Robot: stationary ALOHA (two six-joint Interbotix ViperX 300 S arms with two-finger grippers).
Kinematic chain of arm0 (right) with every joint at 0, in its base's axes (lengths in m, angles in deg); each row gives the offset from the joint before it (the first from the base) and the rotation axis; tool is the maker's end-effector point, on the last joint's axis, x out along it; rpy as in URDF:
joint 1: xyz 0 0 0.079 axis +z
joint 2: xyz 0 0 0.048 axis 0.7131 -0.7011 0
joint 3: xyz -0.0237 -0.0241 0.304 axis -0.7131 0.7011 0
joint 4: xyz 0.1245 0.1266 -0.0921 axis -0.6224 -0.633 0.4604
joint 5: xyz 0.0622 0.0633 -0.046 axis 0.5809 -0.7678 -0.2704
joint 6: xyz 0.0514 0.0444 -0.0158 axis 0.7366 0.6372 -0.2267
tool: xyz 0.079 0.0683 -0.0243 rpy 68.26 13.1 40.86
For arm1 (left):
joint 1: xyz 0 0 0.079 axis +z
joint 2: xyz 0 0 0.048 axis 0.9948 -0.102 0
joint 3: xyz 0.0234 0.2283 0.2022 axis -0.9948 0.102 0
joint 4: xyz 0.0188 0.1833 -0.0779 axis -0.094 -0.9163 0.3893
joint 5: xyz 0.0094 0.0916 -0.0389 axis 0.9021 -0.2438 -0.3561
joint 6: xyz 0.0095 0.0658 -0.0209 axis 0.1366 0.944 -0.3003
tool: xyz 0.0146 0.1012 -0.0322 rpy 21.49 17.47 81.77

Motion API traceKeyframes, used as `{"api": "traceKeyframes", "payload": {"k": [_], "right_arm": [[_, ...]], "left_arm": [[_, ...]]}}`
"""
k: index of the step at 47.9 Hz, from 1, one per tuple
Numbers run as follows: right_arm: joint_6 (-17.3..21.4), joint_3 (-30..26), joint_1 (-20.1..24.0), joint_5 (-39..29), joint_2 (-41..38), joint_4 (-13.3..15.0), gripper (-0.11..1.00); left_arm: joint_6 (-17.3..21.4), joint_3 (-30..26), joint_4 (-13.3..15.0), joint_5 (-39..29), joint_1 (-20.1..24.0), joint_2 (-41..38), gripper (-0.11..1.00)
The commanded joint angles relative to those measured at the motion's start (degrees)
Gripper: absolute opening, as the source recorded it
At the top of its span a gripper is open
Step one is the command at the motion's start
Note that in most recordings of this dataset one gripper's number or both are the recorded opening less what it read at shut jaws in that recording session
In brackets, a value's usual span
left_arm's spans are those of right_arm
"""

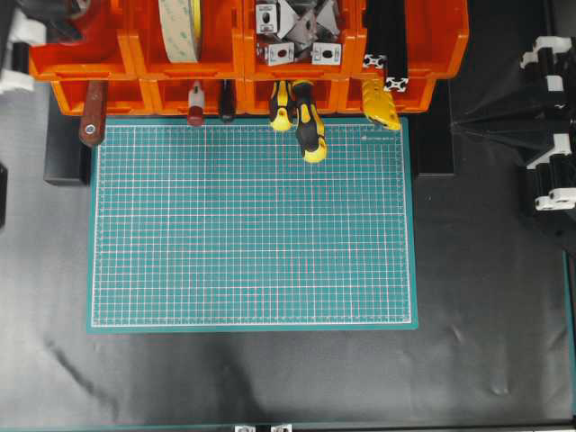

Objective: Pick vinyl tape from container rack with left arm.
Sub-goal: 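Lift the red tape out of the bin and carry it onto the mat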

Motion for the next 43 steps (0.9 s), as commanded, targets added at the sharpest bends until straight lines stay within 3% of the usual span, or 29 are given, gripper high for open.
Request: {"api": "traceKeyframes", "payload": {"k": [1, 12, 22, 32, 43], "right_arm": [[0.09, -1.41, 0.09, 0.62, -0.26, -0.18, 0.00], [0.00, -1.23, 0.09, 0.62, -0.26, -0.18, 0.00], [0.00, -1.23, 0.09, 0.53, -0.26, -0.18, 0.00], [0.09, -1.14, 0.09, 0.44, -0.18, -0.18, 0.00], [0.09, -1.23, 0.09, 0.44, 0.09, -0.18, 0.00]], "left_arm": [[-0.44, -4.66, -0.09, -0.35, -1.49, 2.02, 0.20], [-3.78, -7.73, 0.09, 1.67, -11.16, 4.83, 0.20], [-13.10, -6.42, 0.09, 10.20, -22.50, 5.71, 0.20], [-19.86, -1.05, 0.09, 21.27, -29.71, 5.27, 0.20], [-21.01, 9.23, 0.09, 36.12, -32.26, 1.76, 0.20]]}}
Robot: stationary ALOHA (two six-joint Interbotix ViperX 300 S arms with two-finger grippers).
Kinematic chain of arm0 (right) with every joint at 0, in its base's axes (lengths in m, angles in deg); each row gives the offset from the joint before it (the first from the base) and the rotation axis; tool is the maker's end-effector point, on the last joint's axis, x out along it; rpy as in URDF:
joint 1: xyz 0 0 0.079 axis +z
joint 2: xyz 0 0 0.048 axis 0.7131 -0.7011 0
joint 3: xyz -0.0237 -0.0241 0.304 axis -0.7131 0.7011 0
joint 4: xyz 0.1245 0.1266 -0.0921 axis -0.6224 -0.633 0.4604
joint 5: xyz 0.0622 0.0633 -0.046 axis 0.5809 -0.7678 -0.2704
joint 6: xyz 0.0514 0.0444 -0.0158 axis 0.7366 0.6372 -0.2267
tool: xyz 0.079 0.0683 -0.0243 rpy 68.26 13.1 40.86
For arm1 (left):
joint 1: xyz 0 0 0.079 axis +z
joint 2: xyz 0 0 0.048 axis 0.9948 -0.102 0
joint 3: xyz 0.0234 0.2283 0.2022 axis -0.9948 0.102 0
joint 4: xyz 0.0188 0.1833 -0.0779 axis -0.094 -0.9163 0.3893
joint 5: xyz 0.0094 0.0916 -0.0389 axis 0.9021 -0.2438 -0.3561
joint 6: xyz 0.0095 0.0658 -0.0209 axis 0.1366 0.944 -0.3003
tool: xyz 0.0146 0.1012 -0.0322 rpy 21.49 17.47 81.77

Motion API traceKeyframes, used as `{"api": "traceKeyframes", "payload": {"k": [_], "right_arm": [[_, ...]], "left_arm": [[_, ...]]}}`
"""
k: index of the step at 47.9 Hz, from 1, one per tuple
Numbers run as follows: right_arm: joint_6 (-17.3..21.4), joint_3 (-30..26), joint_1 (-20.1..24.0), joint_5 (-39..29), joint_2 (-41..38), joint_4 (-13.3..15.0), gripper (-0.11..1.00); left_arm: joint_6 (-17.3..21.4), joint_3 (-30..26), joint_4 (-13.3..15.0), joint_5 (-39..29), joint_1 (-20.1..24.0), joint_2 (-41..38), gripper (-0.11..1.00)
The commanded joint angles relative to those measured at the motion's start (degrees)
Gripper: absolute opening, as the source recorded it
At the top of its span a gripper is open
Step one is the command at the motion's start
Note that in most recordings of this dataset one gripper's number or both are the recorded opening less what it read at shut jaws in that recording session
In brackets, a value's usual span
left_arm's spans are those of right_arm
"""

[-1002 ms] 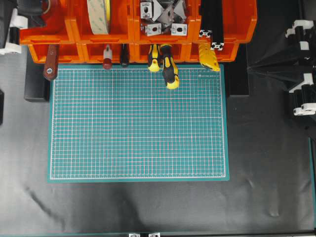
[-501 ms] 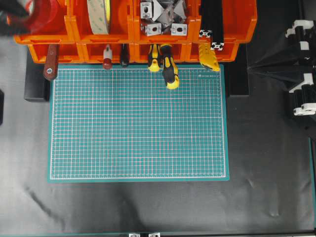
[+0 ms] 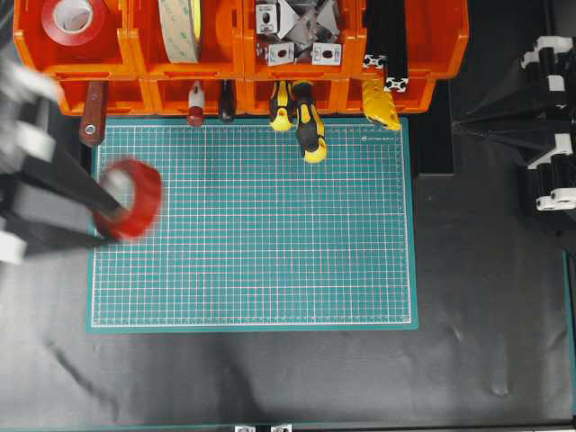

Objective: Pick vinyl tape from container rack with left arm.
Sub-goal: 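Lift the red tape out of the bin and carry it onto the mat, then lower the red tape onto the mat and open the left gripper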

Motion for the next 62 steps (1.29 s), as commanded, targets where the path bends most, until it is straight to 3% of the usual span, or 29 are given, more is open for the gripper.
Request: {"api": "traceKeyframes", "payload": {"k": [1, 6, 15, 38, 62], "right_arm": [[0.00, -1.32, 0.09, 0.44, -0.26, -0.09, 0.00], [0.00, -1.41, 0.09, 0.44, 0.00, -0.09, 0.00], [0.00, -1.41, 0.00, 0.44, 0.09, -0.09, 0.00], [0.00, -1.41, -0.09, 0.70, 0.26, -0.09, 0.00], [0.00, -1.49, -0.09, 0.70, 0.26, -0.09, 0.00]], "left_arm": [[0.00, 3.87, 0.00, 7.91, -0.26, -1.14, 0.20], [0.09, 7.12, -0.09, 11.78, -0.26, -3.16, 0.20], [1.05, 10.90, -0.09, 12.13, -0.35, -8.70, 0.19], [1.23, 10.20, 0.00, 11.95, 0.44, -20.83, 0.19], [1.23, 9.40, 0.00, 11.78, 0.70, -21.71, 0.20]]}}
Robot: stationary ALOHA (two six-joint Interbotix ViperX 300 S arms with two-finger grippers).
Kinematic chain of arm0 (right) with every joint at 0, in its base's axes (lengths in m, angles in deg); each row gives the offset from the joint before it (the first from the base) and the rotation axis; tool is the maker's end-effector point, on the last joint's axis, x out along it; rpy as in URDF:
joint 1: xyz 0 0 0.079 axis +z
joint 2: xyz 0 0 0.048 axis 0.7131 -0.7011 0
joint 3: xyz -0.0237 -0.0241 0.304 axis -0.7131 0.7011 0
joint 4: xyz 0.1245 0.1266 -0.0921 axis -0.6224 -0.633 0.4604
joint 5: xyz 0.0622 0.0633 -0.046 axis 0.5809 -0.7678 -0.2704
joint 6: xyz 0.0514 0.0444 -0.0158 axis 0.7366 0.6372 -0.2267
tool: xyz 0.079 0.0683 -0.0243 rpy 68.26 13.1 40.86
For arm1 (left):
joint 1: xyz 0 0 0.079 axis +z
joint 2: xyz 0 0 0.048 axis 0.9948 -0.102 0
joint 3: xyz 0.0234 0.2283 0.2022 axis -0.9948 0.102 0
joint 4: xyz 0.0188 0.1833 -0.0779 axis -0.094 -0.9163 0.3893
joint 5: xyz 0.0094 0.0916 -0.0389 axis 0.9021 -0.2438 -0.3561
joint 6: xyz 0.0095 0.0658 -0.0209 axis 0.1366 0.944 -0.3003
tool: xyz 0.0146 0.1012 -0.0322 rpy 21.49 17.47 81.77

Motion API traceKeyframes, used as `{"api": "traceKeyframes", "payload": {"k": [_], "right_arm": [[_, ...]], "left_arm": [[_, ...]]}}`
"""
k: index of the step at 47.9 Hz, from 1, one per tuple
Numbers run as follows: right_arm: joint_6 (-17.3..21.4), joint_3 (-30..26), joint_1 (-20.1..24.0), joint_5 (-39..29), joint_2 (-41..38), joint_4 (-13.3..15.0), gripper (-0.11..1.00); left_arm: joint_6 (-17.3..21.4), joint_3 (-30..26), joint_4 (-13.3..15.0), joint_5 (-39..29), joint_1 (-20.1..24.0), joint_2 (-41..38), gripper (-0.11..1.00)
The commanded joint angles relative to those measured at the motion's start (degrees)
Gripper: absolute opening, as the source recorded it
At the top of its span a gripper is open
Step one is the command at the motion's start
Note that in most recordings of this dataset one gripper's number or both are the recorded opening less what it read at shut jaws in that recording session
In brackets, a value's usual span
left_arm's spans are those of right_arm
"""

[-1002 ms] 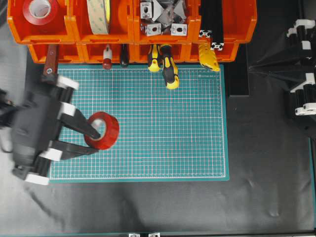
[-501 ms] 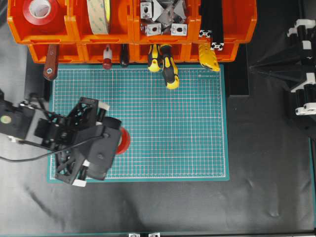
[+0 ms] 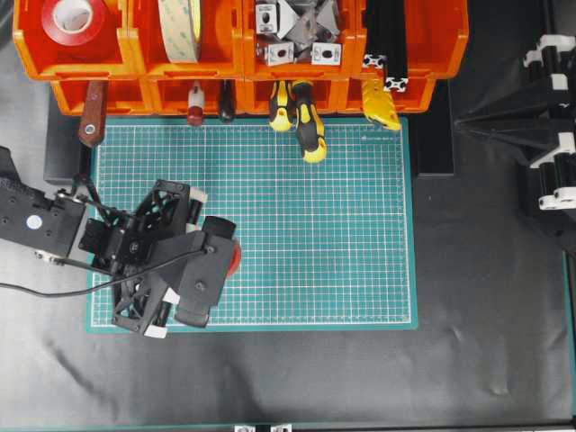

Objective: Pick vinyl tape from container rack with left arm.

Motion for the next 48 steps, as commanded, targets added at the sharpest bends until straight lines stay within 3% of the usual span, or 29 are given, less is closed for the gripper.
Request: {"api": "traceKeyframes", "payload": {"k": [1, 6, 14, 18, 34, 48], "right_arm": [[0.00, -1.32, -0.09, 0.70, -0.35, -0.09, 0.00], [0.00, -1.32, -0.09, 0.70, -0.35, -0.09, 0.00], [0.00, -1.32, 0.00, 0.70, -0.35, -0.09, 0.00], [0.00, -1.32, 0.00, 0.62, -0.35, -0.09, 0.00], [0.00, -1.32, -0.09, 0.44, -0.26, -0.09, 0.00], [0.00, -1.41, -0.09, 0.44, -0.35, -0.09, 0.00]], "left_arm": [[0.00, -1.67, -0.09, 0.18, 0.18, 0.62, 0.20], [0.00, -1.58, 0.00, 0.18, 0.44, 0.70, 0.24], [-0.18, -1.32, 0.00, 0.18, 0.70, 0.88, 0.73], [-0.26, -1.23, 0.00, 0.09, 1.14, 0.88, 0.88], [-1.32, -0.97, 0.00, 0.18, 1.85, 3.43, 0.87], [-5.19, 2.72, 0.00, 0.62, 1.32, 16.61, 0.86]]}}
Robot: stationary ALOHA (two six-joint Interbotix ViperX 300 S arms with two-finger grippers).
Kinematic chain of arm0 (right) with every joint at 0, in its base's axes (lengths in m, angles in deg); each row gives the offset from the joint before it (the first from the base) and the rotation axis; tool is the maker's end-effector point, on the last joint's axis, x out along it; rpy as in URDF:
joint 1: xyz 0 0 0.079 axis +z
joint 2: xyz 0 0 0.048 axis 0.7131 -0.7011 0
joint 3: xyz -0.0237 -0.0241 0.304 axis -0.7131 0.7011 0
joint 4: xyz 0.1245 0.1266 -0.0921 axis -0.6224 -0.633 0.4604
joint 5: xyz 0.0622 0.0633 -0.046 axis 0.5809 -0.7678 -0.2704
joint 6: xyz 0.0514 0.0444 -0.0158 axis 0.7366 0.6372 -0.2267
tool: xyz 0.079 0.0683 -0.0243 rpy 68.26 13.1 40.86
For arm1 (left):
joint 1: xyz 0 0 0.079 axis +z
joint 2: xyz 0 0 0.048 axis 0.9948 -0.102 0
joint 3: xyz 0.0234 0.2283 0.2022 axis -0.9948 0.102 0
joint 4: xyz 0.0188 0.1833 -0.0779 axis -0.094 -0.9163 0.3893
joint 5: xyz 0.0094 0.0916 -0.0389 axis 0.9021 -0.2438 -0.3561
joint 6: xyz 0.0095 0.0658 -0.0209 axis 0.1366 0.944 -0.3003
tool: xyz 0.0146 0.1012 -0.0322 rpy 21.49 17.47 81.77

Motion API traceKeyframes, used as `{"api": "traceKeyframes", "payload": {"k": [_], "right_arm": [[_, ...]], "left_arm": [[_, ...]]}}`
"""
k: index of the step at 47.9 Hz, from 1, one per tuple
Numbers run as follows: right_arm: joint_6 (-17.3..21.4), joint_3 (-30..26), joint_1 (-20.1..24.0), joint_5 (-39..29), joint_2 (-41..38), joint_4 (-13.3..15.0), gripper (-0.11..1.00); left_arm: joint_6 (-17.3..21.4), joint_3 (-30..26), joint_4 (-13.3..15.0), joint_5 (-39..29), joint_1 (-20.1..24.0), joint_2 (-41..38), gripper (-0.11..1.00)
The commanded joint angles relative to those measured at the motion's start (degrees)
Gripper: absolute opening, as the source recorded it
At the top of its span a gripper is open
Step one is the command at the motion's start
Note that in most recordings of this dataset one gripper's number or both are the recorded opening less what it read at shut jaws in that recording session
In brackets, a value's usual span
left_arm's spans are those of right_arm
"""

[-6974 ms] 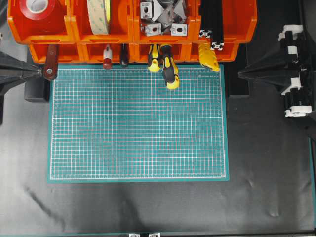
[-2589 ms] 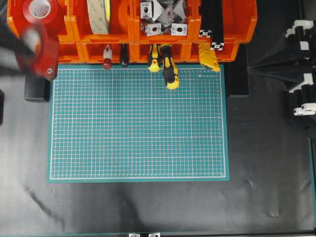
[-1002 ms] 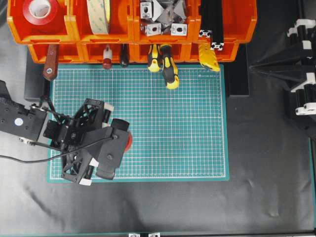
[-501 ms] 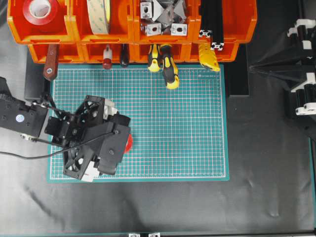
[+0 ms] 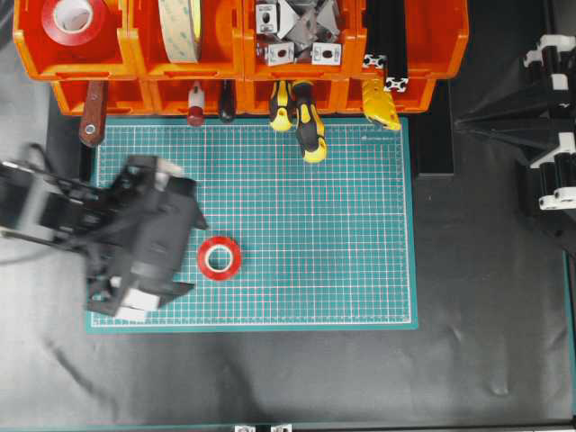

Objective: Pick vinyl tape from container rack with left arm.

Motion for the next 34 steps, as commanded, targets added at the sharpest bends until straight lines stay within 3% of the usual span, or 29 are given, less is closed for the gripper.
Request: {"api": "traceKeyframes", "payload": {"k": [1, 18, 34], "right_arm": [[0.00, -1.41, -0.09, 0.44, -0.35, -0.18, 0.00], [0.00, -1.41, -0.09, 0.44, -0.26, -0.18, 0.00], [0.09, -1.32, -0.09, 0.44, -0.35, -0.18, 0.00]], "left_arm": [[-0.97, 0.18, 0.09, 0.53, -0.18, 6.86, 0.86], [-1.67, 8.61, 0.00, 3.96, -0.35, 27.69, 0.86], [-0.88, 16.08, 0.09, 7.65, 0.00, 40.34, 0.84]]}}
